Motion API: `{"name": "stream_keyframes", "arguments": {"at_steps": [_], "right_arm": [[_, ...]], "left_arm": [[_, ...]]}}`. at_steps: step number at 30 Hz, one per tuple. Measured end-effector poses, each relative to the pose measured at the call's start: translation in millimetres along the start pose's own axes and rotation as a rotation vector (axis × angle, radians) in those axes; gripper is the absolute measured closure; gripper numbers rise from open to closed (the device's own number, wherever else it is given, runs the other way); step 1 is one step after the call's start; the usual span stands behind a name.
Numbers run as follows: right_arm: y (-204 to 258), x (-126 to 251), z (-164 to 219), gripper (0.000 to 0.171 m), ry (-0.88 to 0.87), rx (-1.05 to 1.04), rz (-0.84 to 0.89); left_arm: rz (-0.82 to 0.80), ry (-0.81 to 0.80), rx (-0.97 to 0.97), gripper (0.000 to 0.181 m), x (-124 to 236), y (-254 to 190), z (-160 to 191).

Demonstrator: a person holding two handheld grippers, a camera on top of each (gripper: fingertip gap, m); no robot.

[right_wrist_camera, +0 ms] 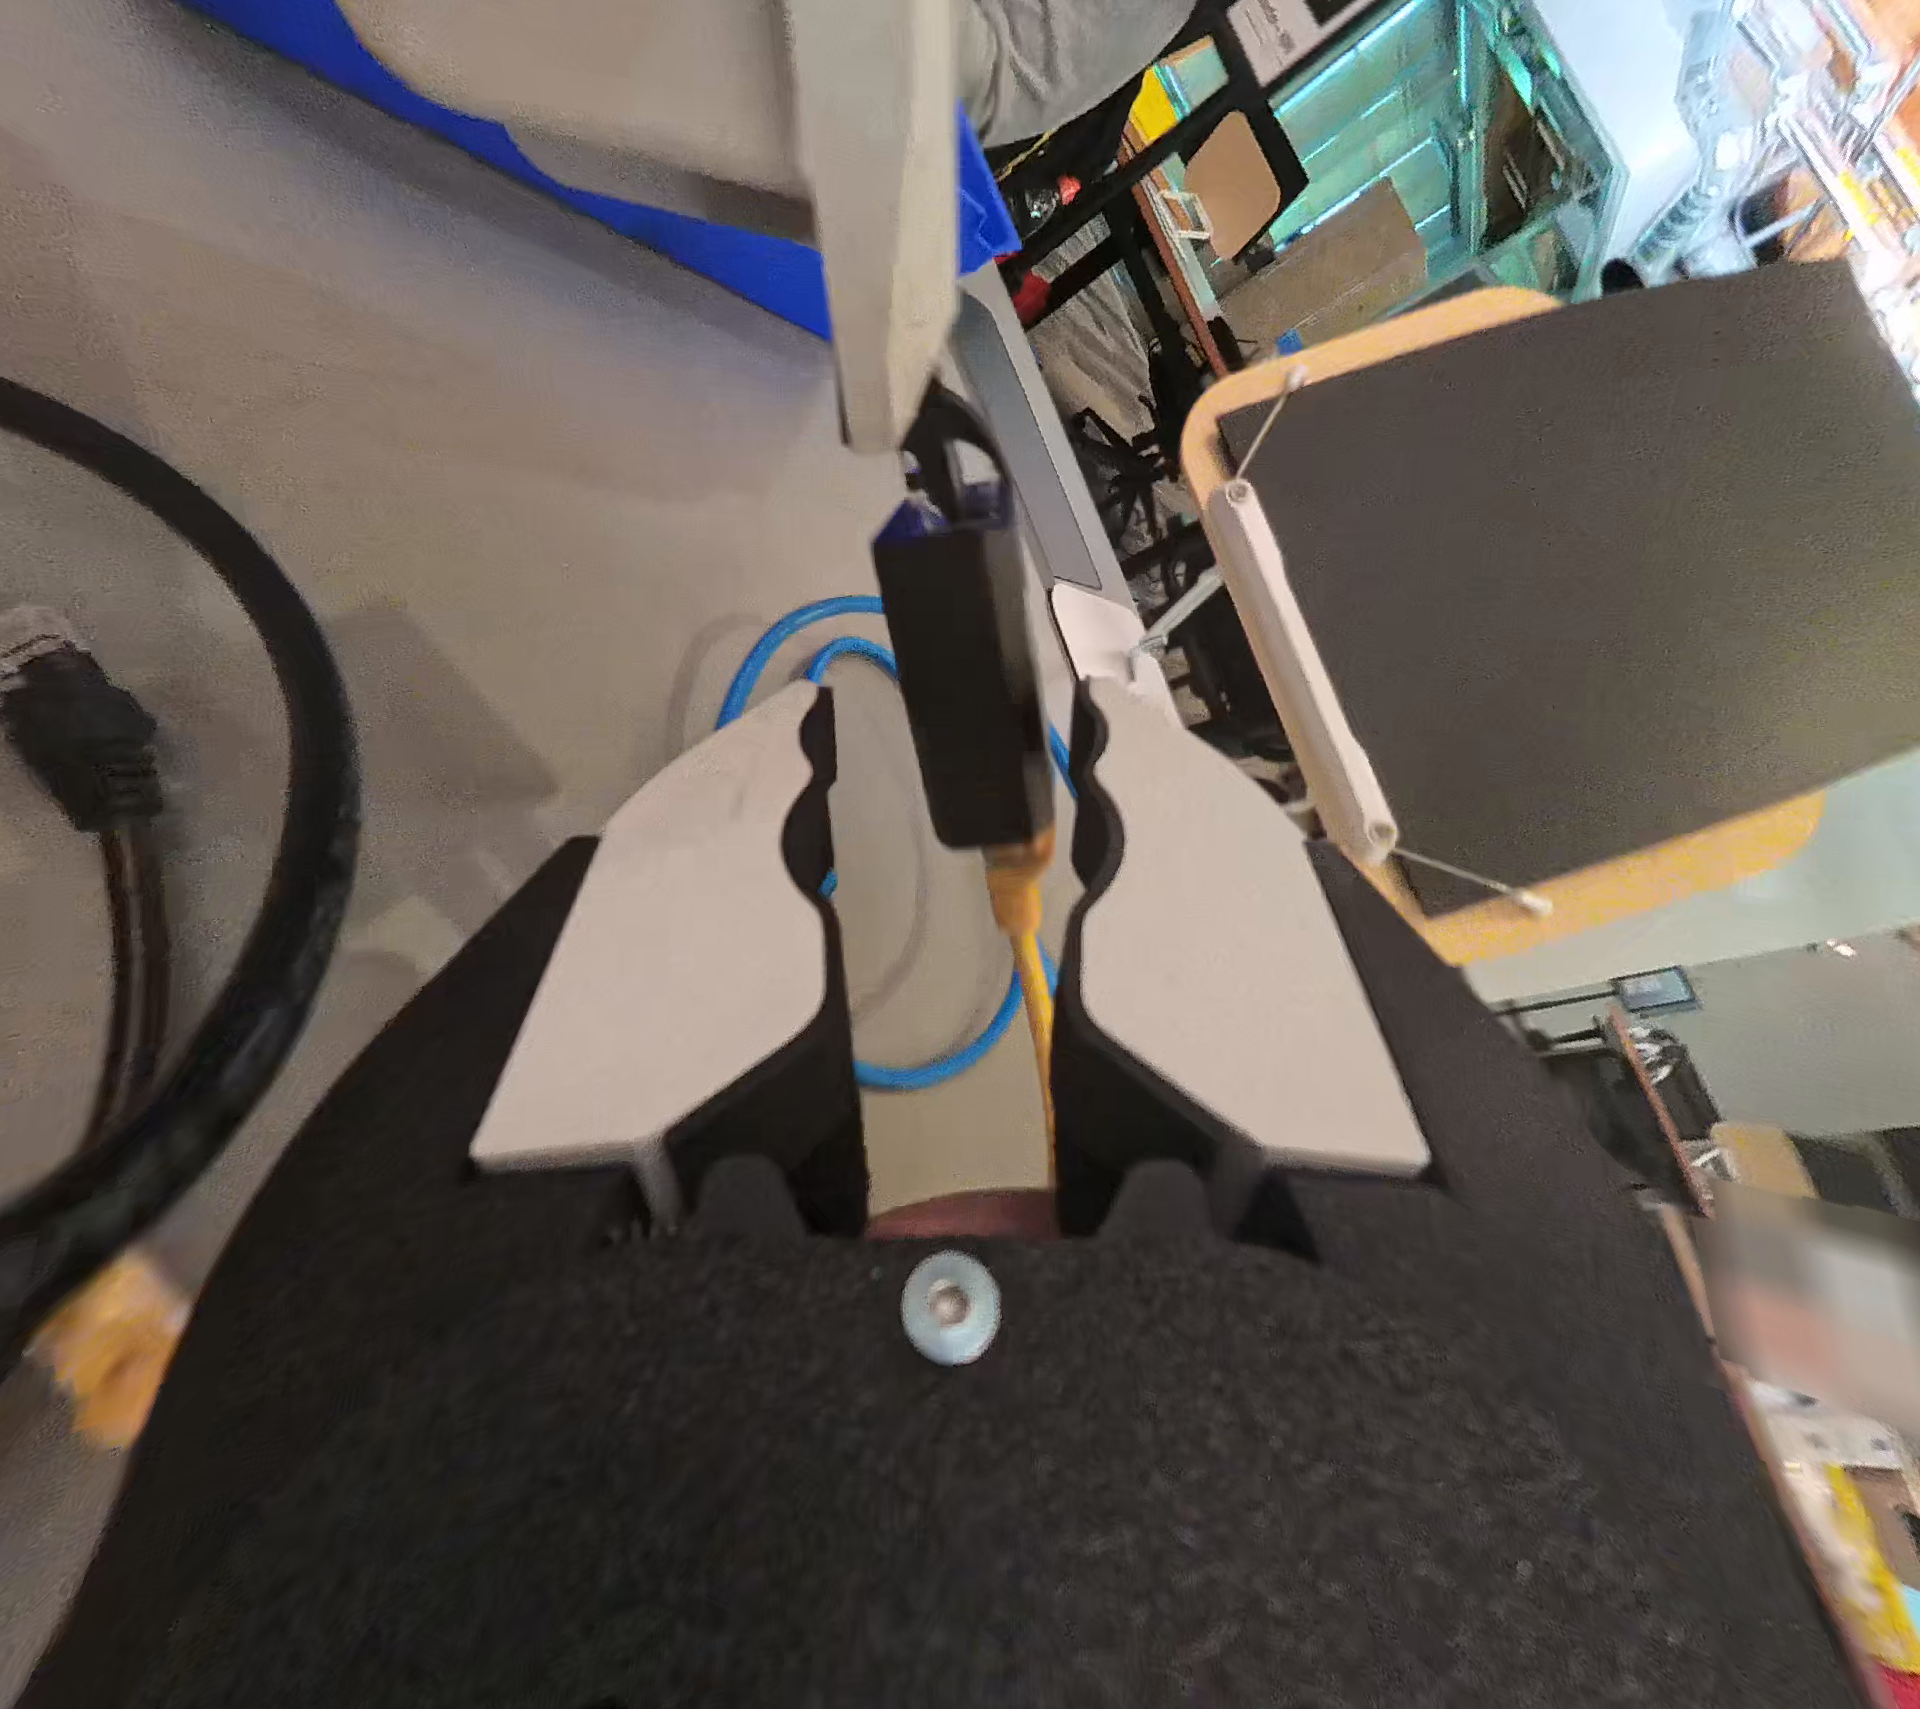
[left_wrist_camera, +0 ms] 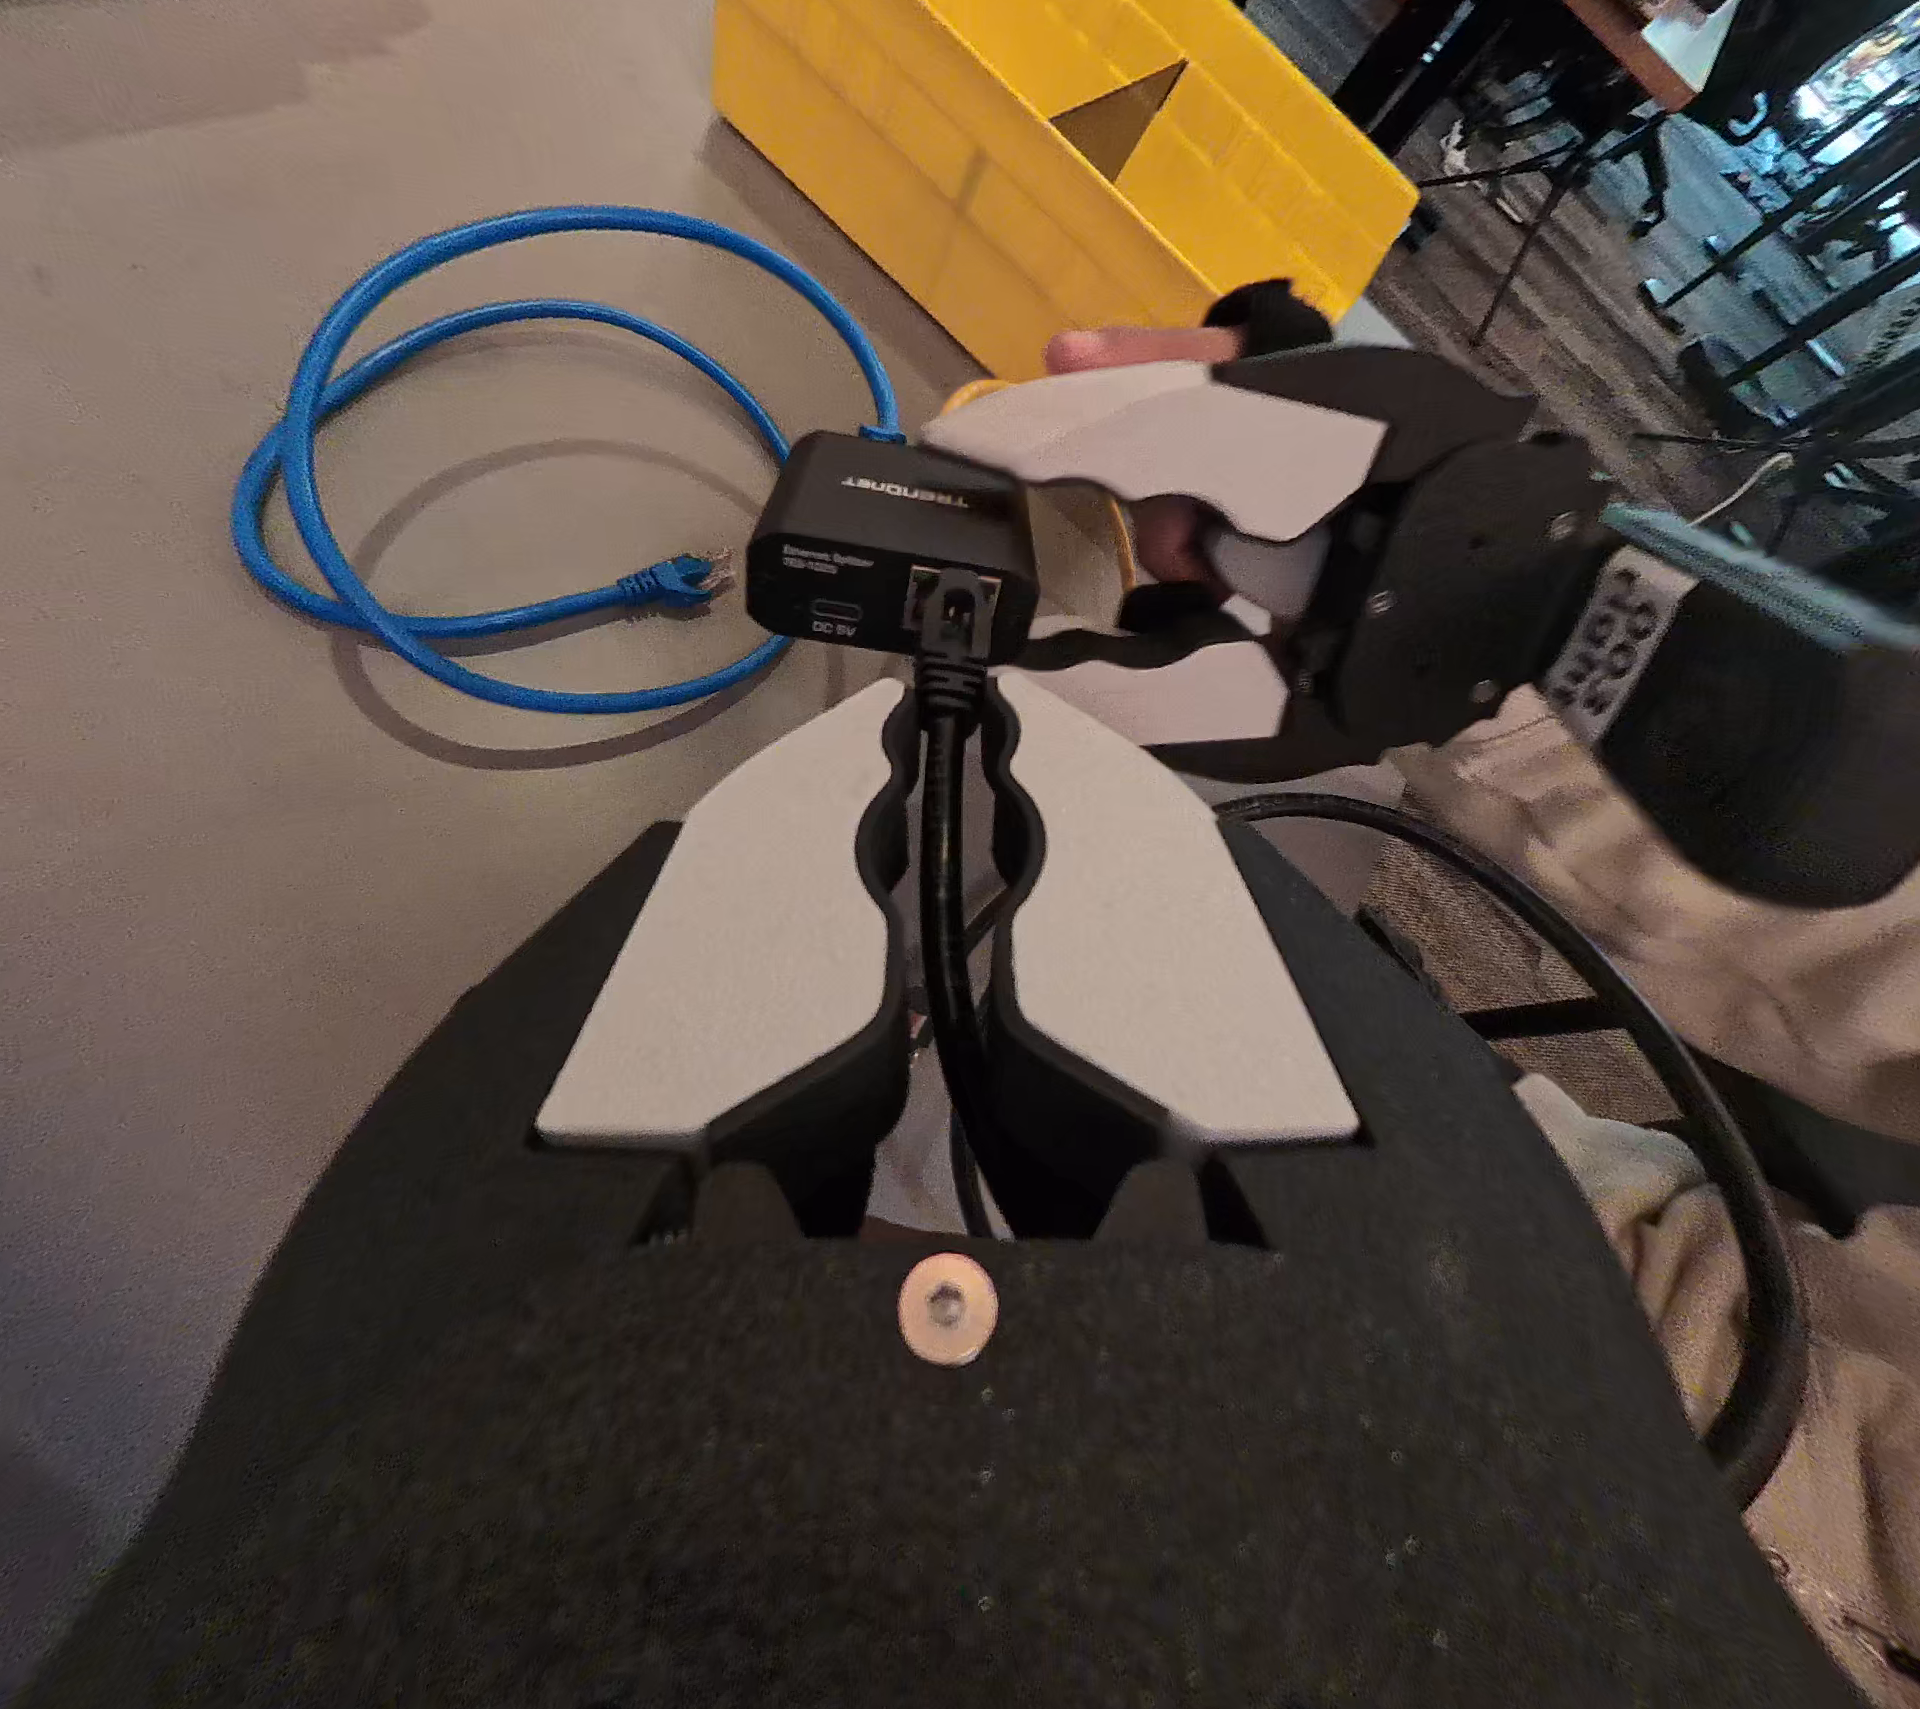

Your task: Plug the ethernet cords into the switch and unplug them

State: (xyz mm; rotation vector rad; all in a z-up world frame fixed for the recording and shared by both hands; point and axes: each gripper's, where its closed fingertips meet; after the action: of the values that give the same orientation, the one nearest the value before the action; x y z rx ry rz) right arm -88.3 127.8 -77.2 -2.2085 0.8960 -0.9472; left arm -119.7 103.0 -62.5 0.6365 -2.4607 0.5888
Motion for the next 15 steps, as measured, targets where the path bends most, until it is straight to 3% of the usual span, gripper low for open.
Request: {"name": "stream_keyframes", "arguments": {"at_steps": [2,3,9,13,15], "right_arm": [[-0.4,-11.1,2.6,0.135,0.043,0.064,0.025],[-3.4,-13.0,3.9,0.147,0.059,0.092,0.053],[-0.1,-16.8,4.2,0.147,0.055,0.219,0.014],[7.5,-20.2,20.0,0.147,0.077,0.201,-0.003],[11.1,-16.2,19.9,0.147,0.058,0.224,0.04]], "left_arm": [[0.009,0.01,0.003,0.171,-1.0,-0.5,2.2],[0.003,0.016,-0.004,0.171,-1.6,0.4,3.6],[0.007,0.016,-0.123,0.167,4.0,2.8,8.7],[0.025,-0.177,-0.085,0.161,45.2,15.1,-30.7],[-0.024,-0.182,-0.057,0.16,56.9,31.3,-33.7]]}}
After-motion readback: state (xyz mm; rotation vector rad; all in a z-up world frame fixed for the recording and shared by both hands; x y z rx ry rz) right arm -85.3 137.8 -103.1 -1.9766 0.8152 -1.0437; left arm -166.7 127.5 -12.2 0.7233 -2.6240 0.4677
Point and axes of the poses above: each gripper's, where its closed fingertips meet, x back along the fingers, z out of its underside, y = z × x across the jaws, and after that the axes turned 13 degrees about -z, right-handed
